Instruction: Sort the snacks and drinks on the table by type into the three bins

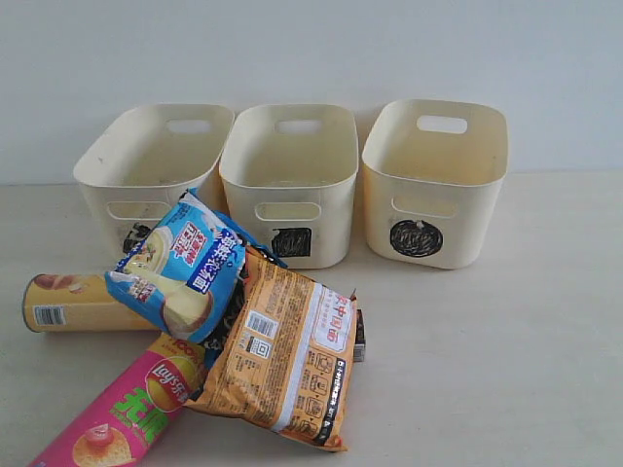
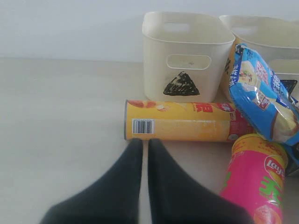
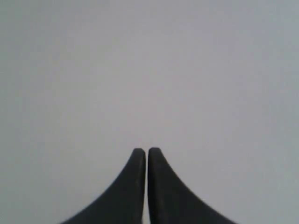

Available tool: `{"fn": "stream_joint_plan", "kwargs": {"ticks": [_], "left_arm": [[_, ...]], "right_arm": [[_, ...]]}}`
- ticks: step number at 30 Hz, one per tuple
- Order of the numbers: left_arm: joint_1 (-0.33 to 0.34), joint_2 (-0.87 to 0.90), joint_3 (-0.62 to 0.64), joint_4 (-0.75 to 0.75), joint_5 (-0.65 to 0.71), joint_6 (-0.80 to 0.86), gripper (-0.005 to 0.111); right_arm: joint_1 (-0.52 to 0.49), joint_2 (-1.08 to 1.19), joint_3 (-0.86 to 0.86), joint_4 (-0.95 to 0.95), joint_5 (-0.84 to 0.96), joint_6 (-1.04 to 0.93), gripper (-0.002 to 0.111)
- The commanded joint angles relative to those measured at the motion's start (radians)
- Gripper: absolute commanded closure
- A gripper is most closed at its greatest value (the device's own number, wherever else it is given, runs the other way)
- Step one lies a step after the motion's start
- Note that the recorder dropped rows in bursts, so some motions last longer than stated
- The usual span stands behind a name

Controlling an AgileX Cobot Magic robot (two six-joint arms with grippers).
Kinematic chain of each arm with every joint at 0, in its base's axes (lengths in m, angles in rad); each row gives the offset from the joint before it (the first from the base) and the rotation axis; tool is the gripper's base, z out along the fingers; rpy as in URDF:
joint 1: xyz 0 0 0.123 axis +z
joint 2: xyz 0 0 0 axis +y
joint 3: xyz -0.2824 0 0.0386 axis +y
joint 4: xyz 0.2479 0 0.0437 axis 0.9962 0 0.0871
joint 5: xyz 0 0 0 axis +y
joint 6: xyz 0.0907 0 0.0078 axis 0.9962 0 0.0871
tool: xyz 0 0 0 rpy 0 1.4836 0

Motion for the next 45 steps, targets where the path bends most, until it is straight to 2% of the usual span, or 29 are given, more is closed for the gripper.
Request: {"fn": "stream_joint_plan", "kwargs": {"ticks": [1,6,9,10,12,17,19,23,35,38,43,45], "left_arm": [[-0.004,-0.003,0.004,-0.008,-0.004,0.001,0.102],[0.000,-0.003,0.004,-0.008,-0.004,0.001,0.102],[0.000,-0.003,0.004,-0.008,-0.004,0.001,0.102],[0.000,-0.003,0.004,-0.008,-0.004,0.001,0.102],[0.000,-0.003,0.004,-0.008,-0.004,0.001,0.102],[0.000,-0.003,0.004,-0.008,-0.004,0.001,0.102],[0.000,-0.003,0.004,-0.008,-0.004,0.001,0.102],[0.000,-0.003,0.004,-0.008,-0.004,0.001,0.102],[0.000,-0.003,0.004,-0.008,-0.004,0.001,0.102],[0.000,-0.003,0.004,-0.008,-0.004,0.001,0.102],[0.000,-0.003,0.004,-0.008,-0.004,0.001,0.102],[0.000,-0.003,0.004,-0.008,-0.004,0.001,0.102]], "right_arm": [[0.002,0.071,-0.074,0.011,0.092,0.105,0.108],[0.002,0.169,-0.120,0.003,0.250,0.061,0.108],[0.002,0.250,-0.175,0.007,0.437,-0.046,0.108],[0.002,0.309,-0.217,0.031,0.551,-0.184,0.108],[0.017,0.388,-0.292,0.097,0.705,-0.300,0.108],[0.096,0.564,-0.415,0.156,0.971,-0.393,0.108],[0.156,0.620,-0.448,0.158,1.049,-0.418,0.108],[0.323,0.685,-0.460,0.150,1.066,-0.420,0.108],[0.867,0.890,-0.460,-0.115,0.949,-0.198,0.107],[0.975,0.964,-0.460,-0.212,0.922,-0.118,0.094],[1.095,1.095,-0.460,-0.446,0.832,0.067,0.042],[1.128,1.149,-0.460,-0.560,0.806,0.153,0.030]]}}
